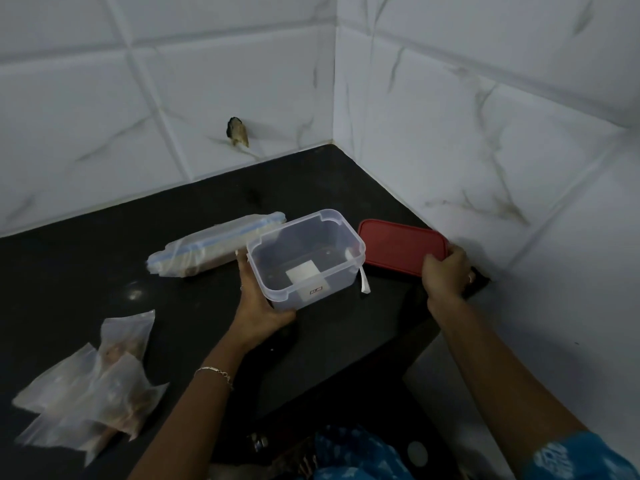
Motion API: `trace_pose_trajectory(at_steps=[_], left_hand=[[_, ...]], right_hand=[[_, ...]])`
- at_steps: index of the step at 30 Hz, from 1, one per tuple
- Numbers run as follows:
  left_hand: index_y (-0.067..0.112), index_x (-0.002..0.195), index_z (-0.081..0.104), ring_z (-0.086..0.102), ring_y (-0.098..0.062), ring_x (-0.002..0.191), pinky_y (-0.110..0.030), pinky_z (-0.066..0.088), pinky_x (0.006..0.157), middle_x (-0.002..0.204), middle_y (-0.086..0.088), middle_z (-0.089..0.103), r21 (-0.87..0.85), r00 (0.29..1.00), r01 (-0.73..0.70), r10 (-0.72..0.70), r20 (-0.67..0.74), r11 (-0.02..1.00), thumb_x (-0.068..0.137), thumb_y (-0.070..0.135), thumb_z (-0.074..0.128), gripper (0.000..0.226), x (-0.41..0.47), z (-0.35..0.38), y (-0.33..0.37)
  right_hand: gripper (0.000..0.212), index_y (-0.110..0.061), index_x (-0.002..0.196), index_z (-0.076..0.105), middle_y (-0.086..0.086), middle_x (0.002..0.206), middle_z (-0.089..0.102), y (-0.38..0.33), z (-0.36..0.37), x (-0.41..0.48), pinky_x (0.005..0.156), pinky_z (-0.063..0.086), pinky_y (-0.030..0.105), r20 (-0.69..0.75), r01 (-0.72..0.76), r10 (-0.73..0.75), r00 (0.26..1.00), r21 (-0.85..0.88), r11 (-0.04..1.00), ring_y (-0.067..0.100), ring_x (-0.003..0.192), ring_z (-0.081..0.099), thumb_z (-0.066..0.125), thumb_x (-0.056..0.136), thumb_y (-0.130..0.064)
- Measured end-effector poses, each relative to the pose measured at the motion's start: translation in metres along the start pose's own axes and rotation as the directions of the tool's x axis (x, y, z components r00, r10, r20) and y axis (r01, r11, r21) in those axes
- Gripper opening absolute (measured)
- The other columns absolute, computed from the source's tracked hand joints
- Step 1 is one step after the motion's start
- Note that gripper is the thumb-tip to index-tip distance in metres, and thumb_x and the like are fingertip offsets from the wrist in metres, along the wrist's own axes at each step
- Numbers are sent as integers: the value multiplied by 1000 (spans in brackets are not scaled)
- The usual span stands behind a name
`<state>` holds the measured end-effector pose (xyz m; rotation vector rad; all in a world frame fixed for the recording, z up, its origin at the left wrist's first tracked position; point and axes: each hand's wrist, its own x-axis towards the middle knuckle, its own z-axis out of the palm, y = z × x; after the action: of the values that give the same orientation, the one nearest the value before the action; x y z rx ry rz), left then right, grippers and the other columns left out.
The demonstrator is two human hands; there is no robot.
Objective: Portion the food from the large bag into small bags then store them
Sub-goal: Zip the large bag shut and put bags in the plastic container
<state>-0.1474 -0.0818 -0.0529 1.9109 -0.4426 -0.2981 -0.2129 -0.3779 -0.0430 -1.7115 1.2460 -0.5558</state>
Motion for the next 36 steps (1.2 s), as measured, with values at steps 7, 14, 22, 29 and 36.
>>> trace_pose_trajectory(at_steps=[7, 14, 22, 29, 36], left_hand=[[27, 148, -24, -1, -11, 145, -37, 14, 121, 160, 0, -15, 189, 993, 115, -107, -52, 975, 71, 4, 80, 131, -3, -59, 5], [16, 123, 56, 54, -19, 112, -32, 47, 92, 122, -3, 56, 415, 838, 111, 139, -528, 903, 80, 16, 73, 47, 24, -119, -3], [23, 124, 62, 48, -24, 121, -47, 42, 101, 128, -2, 56, 791, 982, -27, 166, -95, 612, 79, 39, 73, 50, 53, -145, -25], [20, 128, 56, 47, -21, 124, -37, 39, 104, 134, -2, 49, 847, 999, 28, -38, -9, 531, 90, 38, 61, 42, 78, -152, -32], [20, 109, 59, 61, -24, 100, -40, 50, 86, 109, -5, 63, 792, 987, 133, -151, -52, 596, 98, 31, 48, 19, 104, -165, -37]], right_hand=[[32, -14, 121, 59, 6, 127, 52, -107, 46, -55, 103, 35, 31, 90, 553, -575, 813, 192, 811, 21, 121, 44, 58, 89, -11], [15, -22, 98, 74, -1, 105, 64, -183, 150, -107, 96, 46, 33, 686, 867, -691, 229, 179, 465, 16, 101, 60, 62, 90, -18], [19, -19, 101, 74, -4, 108, 66, -196, 216, -93, 81, 41, 24, 973, 954, -227, -40, 105, 280, 10, 96, 58, 74, 82, -19], [34, -27, 100, 68, -6, 113, 55, -187, 239, -61, 91, 41, 28, 996, 988, -93, -20, 34, 154, 14, 106, 51, 84, 70, -26], [14, -22, 89, 60, -10, 94, 55, -180, 256, -43, 79, 40, 24, 993, 969, -116, -12, 41, 245, 14, 96, 55, 65, 87, -9]])
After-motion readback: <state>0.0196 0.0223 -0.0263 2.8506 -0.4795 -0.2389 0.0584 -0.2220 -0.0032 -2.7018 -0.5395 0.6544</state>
